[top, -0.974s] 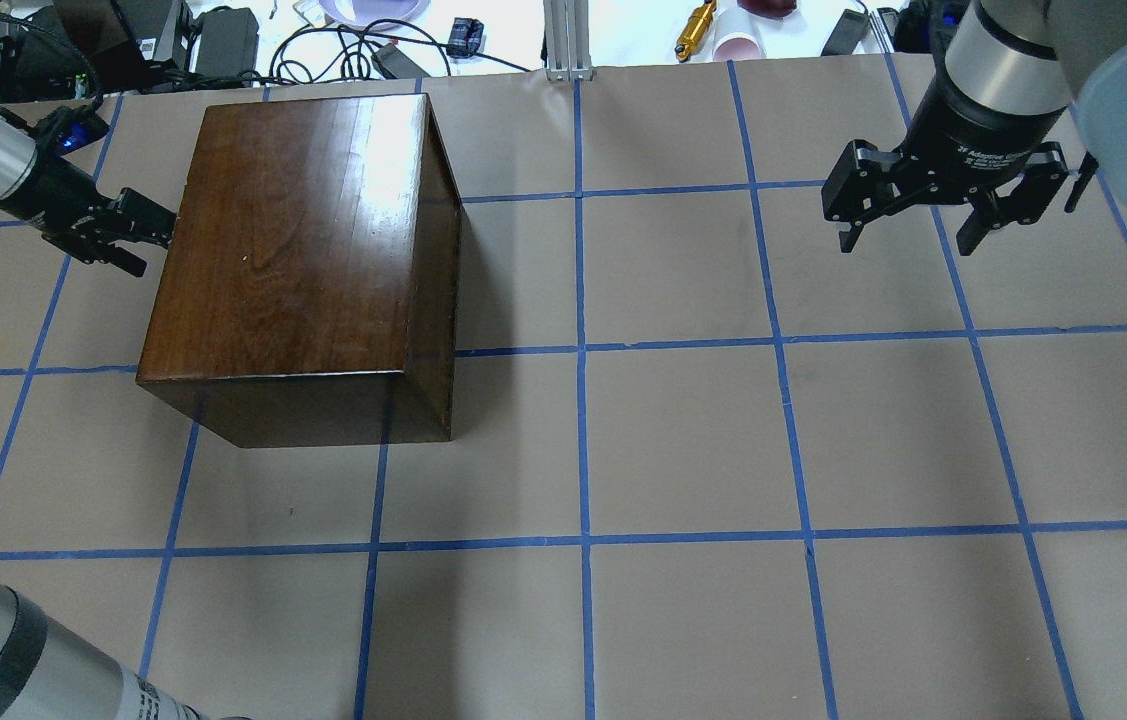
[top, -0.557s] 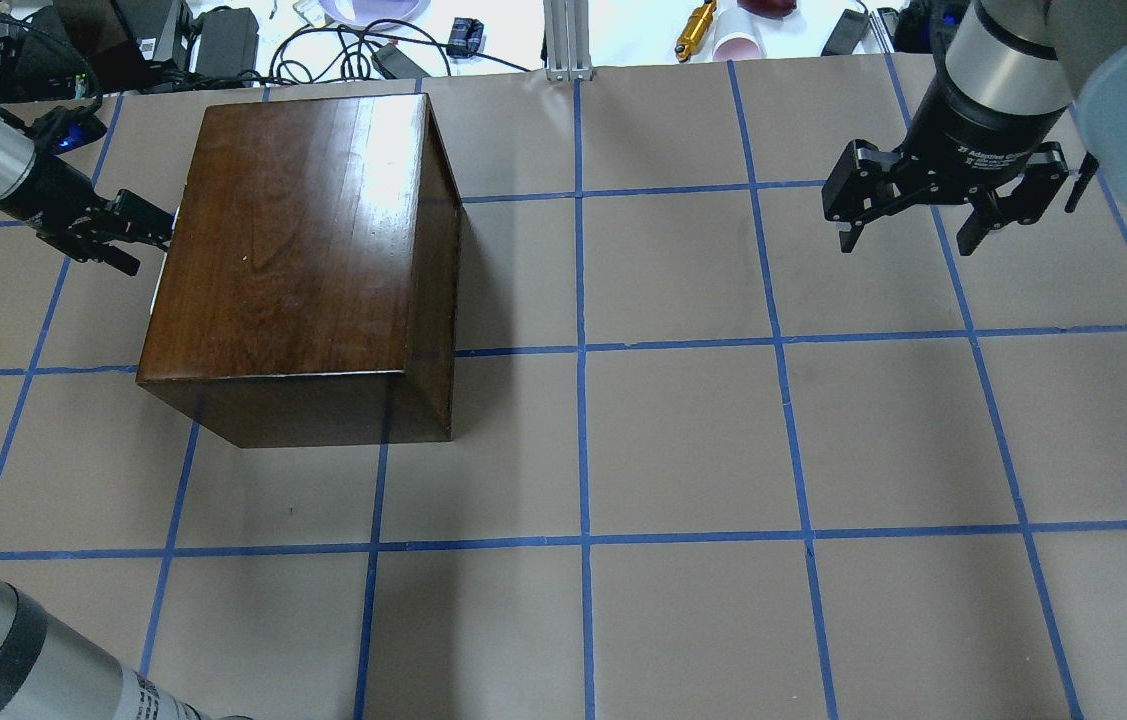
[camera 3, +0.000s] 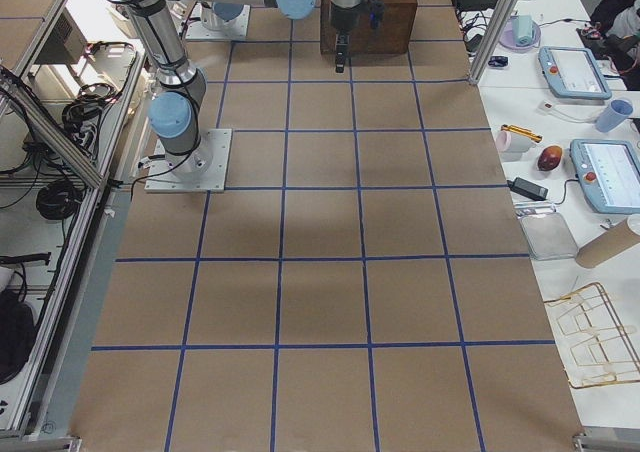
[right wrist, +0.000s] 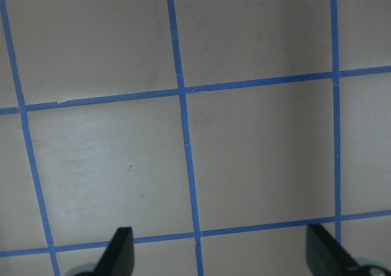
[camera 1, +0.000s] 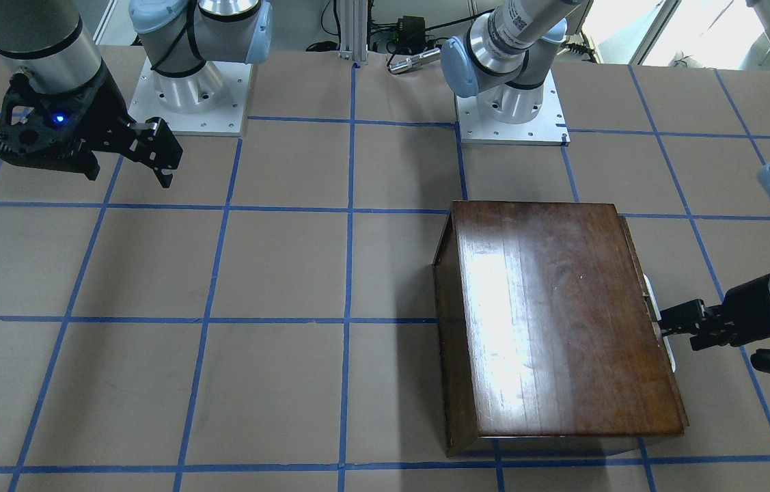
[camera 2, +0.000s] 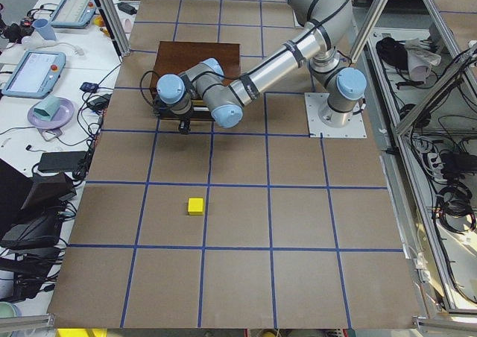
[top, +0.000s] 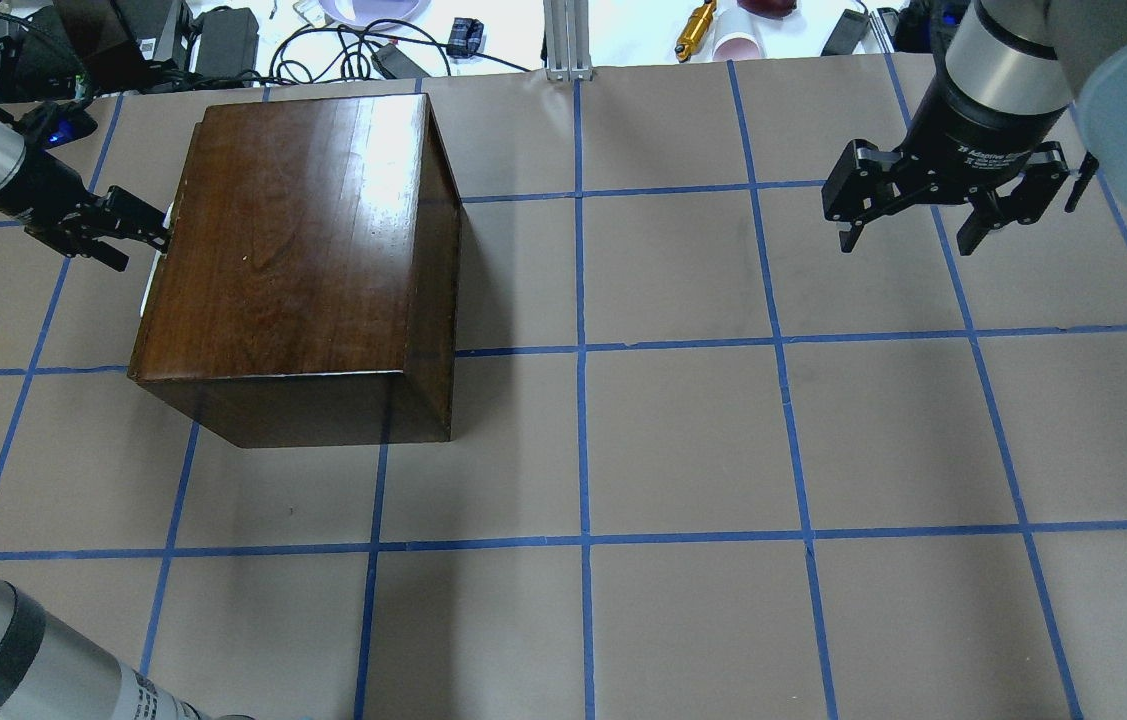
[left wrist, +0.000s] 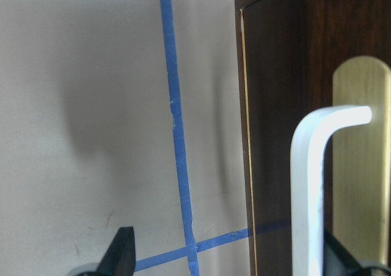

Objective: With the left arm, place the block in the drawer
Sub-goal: 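Lower the left gripper and close it on the white drawer handle, then pull the drawer outward from the cabinet with the left gripper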

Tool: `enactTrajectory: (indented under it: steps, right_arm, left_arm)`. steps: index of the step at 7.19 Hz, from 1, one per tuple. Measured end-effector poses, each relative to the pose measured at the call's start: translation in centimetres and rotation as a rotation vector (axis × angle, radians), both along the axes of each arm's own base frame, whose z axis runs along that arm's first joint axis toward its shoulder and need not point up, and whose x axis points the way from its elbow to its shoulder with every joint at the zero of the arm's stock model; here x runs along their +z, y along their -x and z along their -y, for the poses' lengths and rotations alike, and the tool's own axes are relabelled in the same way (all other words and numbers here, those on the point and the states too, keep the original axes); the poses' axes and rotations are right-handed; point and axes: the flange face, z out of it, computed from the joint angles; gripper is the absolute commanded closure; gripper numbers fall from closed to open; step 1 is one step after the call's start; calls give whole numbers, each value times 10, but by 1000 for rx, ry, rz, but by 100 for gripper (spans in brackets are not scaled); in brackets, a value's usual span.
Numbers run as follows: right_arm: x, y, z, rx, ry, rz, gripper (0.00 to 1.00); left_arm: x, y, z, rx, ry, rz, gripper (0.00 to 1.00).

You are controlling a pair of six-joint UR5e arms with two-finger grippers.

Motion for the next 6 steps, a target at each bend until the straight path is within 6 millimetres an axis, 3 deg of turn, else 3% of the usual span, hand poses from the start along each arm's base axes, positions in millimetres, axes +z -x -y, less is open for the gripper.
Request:
enactTrajectory:
  steps: [6]
  right_arm:
    - [0,0,0,0,0,0,0]
  left_arm:
    - [0,-10,-2,-32,10,12,0]
